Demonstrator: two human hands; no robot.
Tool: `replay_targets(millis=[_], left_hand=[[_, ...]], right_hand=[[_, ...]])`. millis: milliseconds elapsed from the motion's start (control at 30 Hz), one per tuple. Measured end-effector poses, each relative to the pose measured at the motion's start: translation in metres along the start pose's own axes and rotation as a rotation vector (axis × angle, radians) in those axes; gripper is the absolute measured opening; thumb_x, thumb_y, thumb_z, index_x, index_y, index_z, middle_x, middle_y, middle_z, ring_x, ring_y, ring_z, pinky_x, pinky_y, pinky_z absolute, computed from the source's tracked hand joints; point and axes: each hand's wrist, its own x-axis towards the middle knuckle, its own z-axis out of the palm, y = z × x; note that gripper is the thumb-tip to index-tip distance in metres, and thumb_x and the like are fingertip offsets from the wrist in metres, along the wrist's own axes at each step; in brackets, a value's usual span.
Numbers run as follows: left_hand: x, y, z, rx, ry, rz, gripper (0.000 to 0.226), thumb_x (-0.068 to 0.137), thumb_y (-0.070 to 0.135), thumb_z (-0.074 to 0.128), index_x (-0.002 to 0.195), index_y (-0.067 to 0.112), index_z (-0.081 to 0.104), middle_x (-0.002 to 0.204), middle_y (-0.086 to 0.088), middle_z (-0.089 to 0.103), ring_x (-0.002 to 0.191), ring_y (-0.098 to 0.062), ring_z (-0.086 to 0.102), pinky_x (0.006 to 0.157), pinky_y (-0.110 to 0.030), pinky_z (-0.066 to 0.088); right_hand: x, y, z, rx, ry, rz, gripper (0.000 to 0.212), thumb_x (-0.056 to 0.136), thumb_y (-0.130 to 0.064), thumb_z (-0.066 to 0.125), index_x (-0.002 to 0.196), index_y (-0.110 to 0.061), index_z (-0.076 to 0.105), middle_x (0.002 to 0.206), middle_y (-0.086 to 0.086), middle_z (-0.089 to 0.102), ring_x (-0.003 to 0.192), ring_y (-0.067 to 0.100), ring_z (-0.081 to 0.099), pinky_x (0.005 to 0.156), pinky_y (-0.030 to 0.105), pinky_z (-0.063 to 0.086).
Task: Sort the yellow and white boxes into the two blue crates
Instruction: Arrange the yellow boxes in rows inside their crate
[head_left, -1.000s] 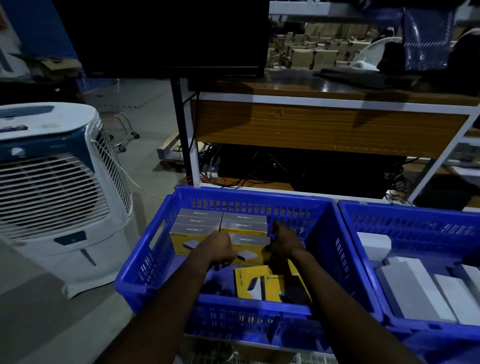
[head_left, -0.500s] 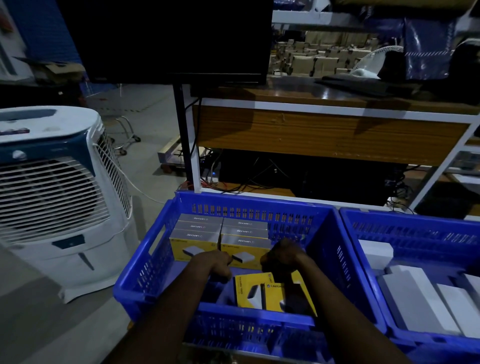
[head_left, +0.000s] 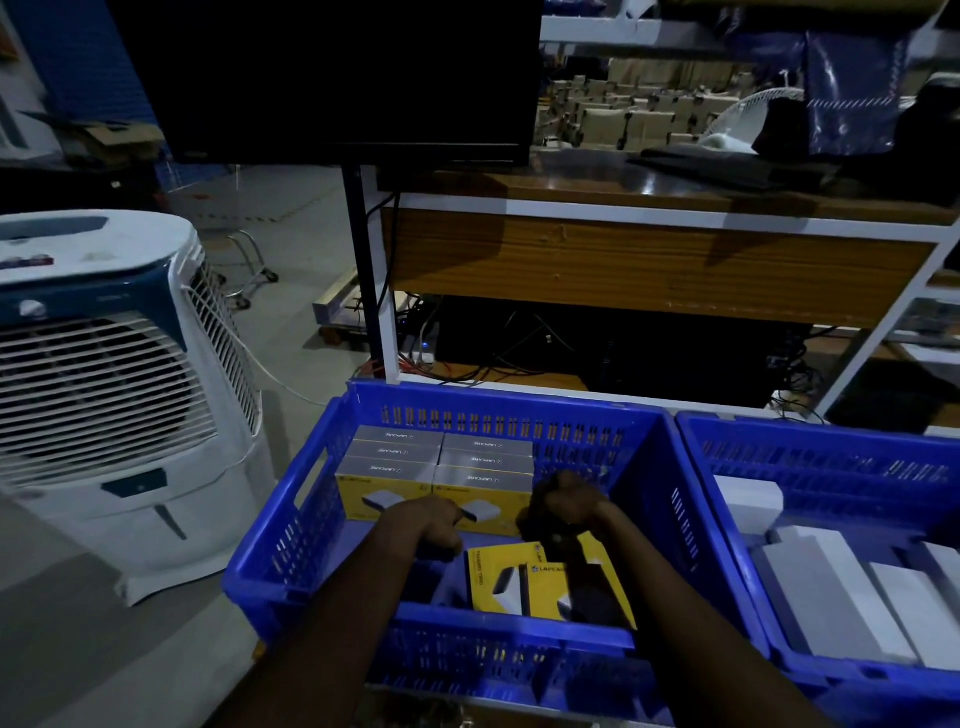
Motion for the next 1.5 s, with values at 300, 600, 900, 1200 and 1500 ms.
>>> replay_targets(millis=[300,600,900,1200,1500], left_hand=[[-0.001,0.003,-0.002,-0.061,0.148,0.084,0.051,0.083,0.026,0.064,0.133,0.015,0.059,0.136,-0.010,0.057,0.119,-0.026,0.056,0.096,-0.035,0.048],[-0.002,0.035,-0.014,-0.162,0.252,0.275,0.036,0.089,0.022,0.056,0.123,0.014,0.065,0.129,-0.007,0.063,0.115,-0.024,0.060,0.095,-0.036,0.049],[0.016,0.122,-0.025,0.015,0.016,0.366,0.034,0.096,0.035,0.057,0.123,0.015,0.062,0.123,-0.008,0.063,0.106,-0.027,0.061,0.092,-0.041,0.051],[0.042,0.150,0.014,0.209,-0.187,0.307,0.022,0.095,0.042,0.056,0.083,0.024,0.052,0.081,-0.008,0.052,0.059,-0.022,0.041,0.071,-0.046,0.043],[0.036,0.168,0.018,0.136,-0.211,0.345,0.066,0.095,0.047,0.056,0.146,0.010,0.039,0.152,-0.008,0.039,0.135,-0.029,0.042,0.110,-0.041,0.037]], right_hand=[[-0.005,-0.008,0.003,-0.235,0.136,0.037,0.026,0.092,-0.030,0.058,0.115,-0.018,0.061,0.115,0.009,0.065,0.096,0.022,0.061,0.084,0.036,0.052],[-0.080,0.014,-0.025,-0.252,0.581,-0.177,0.035,0.090,-0.026,0.057,0.125,-0.022,0.060,0.110,0.003,0.069,0.093,0.021,0.063,0.073,0.035,0.054],[-0.145,0.098,-0.057,-0.346,0.653,-0.021,0.051,0.086,-0.037,0.064,0.134,-0.022,0.055,0.142,0.000,0.051,0.124,0.029,0.048,0.091,0.042,0.049],[-0.143,0.101,-0.052,-0.360,0.572,0.015,0.052,0.091,-0.032,0.057,0.142,-0.022,0.047,0.156,-0.004,0.031,0.135,0.025,0.036,0.101,0.042,0.044],[-0.142,0.100,-0.052,-0.417,0.614,0.022,0.050,0.089,-0.032,0.054,0.138,-0.023,0.051,0.153,-0.006,0.036,0.128,0.027,0.043,0.093,0.042,0.048]])
